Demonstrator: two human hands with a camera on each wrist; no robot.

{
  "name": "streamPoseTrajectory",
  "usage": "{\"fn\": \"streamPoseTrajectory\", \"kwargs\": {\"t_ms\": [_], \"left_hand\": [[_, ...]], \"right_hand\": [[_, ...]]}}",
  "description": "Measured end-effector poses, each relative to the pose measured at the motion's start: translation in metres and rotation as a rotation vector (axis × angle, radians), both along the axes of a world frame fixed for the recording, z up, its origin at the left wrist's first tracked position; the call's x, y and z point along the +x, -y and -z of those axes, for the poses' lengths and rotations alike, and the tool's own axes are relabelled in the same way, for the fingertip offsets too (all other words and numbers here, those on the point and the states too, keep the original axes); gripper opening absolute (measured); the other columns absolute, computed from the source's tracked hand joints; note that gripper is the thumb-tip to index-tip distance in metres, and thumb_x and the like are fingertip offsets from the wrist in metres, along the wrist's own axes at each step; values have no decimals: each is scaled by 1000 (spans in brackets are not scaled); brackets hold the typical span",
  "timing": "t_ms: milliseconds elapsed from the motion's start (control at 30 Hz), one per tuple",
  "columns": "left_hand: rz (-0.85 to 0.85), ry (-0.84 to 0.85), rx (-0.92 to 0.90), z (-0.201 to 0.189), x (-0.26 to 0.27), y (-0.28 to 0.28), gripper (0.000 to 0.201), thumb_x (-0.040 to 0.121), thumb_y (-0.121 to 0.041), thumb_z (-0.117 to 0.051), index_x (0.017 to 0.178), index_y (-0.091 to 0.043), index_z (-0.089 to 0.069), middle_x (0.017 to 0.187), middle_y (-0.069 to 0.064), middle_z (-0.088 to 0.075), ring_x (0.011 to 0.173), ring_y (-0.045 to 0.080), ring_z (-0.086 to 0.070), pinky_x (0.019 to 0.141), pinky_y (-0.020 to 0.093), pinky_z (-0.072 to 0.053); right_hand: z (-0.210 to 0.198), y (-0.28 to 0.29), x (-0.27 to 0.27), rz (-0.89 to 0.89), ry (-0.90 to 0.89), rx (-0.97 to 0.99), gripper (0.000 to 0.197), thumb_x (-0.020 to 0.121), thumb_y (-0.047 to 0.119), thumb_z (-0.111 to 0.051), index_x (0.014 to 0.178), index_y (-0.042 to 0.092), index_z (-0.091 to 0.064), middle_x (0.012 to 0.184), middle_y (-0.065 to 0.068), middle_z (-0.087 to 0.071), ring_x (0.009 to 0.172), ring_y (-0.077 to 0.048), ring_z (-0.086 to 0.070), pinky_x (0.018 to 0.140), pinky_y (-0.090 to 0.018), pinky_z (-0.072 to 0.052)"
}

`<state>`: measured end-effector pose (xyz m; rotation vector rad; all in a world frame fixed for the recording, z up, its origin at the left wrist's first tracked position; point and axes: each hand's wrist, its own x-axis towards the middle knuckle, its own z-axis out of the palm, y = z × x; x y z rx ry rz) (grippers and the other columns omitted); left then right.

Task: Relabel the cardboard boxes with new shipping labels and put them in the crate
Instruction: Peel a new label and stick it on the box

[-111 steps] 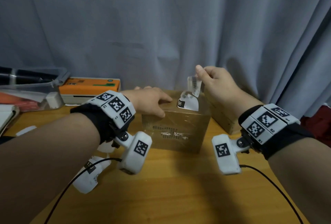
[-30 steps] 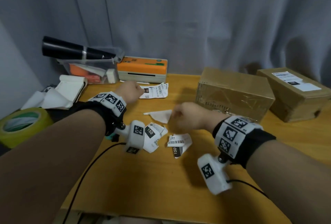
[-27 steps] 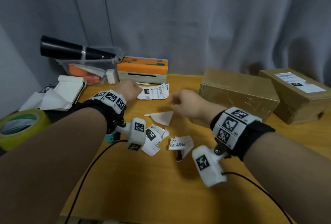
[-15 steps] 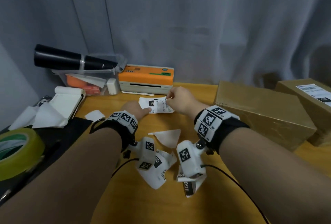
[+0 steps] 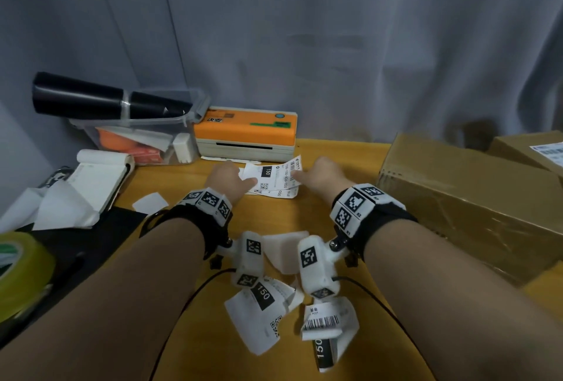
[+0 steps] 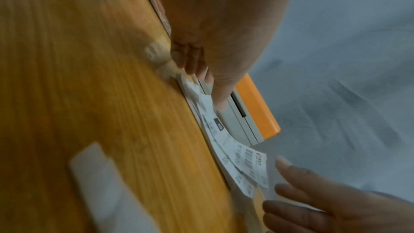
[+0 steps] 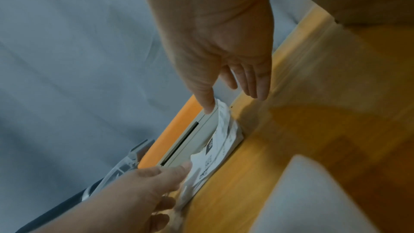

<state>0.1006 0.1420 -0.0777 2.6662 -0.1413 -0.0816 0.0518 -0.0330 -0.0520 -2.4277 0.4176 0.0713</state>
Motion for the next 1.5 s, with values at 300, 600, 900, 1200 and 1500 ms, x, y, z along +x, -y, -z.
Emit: {"fn": "streamPoseTrajectory", "kwargs": {"t_ms": [300, 600, 900, 1200, 1500], "left_hand": [[5, 54, -49, -4, 0, 2, 50, 91, -38, -54, 129, -6, -48, 134, 17, -46, 120, 30, -48, 101, 38, -41], [266, 488, -389, -86, -33, 20, 54, 86, -50, -55, 135, -29, -46, 138, 2, -43, 130, 23, -37, 109, 46, -33], [406, 422, -518, -128, -89, 42, 7, 88, -19, -64, 87, -13, -67, 77, -8, -64, 71, 3, -57, 72, 25, -46], [422, 175, -822, -127, -133, 65, 8, 89, -16, -63, 85, -9, -65, 71, 5, -65, 53, 1, -56, 52, 14, -50], [526, -72, -936, -128, -147, 69, 10, 92, -10, -56, 88, -6, -64, 63, -4, -66, 56, 3, -60, 56, 14, -52]], "right_hand": [[5, -14, 6, 131, 258, 119, 19, 90, 18, -58, 73, 14, -51, 87, -7, -65, 80, -25, -63, 64, -37, -53], [-46, -21, -22, -80, 693, 171, 14, 91, 16, -55, 93, 8, -67, 90, -5, -62, 82, -14, -53, 75, -26, -41], [-79, 4, -77, -59, 777, 356, 12, 86, 20, -65, 77, 13, -60, 74, 0, -63, 69, -13, -57, 64, -28, -45], [-78, 29, -126, 64, 859, 405, 11, 97, 20, -47, 89, 15, -52, 70, 5, -55, 55, -6, -48, 44, -13, -38], [-85, 46, -144, 97, 883, 97, 28, 96, 41, -46, 74, 23, -45, 62, 7, -52, 57, -13, -50, 57, -38, -43]]}}
